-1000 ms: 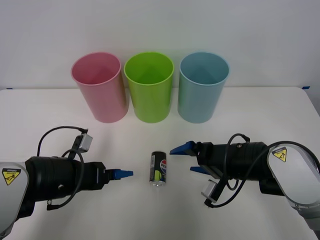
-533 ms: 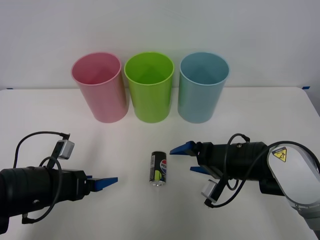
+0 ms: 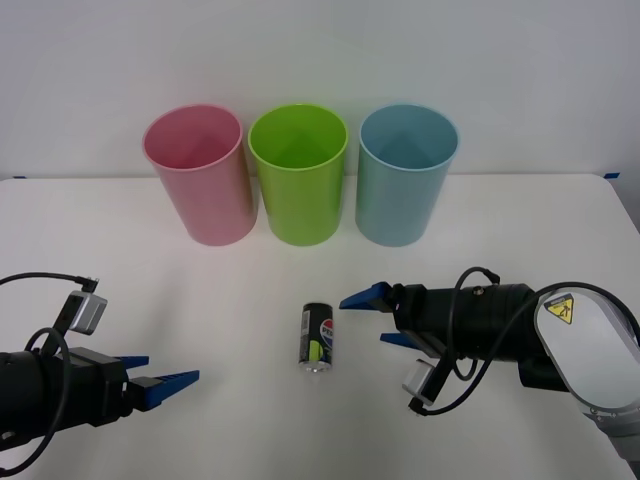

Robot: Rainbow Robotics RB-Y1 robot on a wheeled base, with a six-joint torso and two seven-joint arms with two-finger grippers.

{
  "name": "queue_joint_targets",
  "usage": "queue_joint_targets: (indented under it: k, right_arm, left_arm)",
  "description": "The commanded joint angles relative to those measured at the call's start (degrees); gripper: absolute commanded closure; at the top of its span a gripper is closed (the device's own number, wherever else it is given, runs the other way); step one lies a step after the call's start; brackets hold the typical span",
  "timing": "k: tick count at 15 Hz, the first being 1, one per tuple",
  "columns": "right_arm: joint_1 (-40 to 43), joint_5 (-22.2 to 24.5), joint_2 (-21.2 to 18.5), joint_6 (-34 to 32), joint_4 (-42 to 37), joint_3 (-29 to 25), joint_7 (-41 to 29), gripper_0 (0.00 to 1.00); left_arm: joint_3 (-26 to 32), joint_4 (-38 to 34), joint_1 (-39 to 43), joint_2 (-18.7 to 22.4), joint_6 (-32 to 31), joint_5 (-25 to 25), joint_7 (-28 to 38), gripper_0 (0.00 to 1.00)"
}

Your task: Put cans in the blue bin and PET bottles in the pink bin and trash in the green bin.

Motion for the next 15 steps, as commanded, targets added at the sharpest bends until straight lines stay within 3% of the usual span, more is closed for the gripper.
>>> queue_joint_targets:
  k: [1, 15]
  right_arm:
    - [0.0, 0.0, 0.0, 0.0, 0.0, 0.0, 0.0, 0.00]
    - [0.0, 0.0, 0.0, 0.0, 0.0, 0.0, 0.0, 0.00]
  left_arm:
    - [2.4, -0.3, 1.9, 3.1, 0.1, 3.7, -2.4, 0.00]
    - [3.3, 3.7, 8.6, 19.2, 1.0, 25.5, -4.8, 0.00]
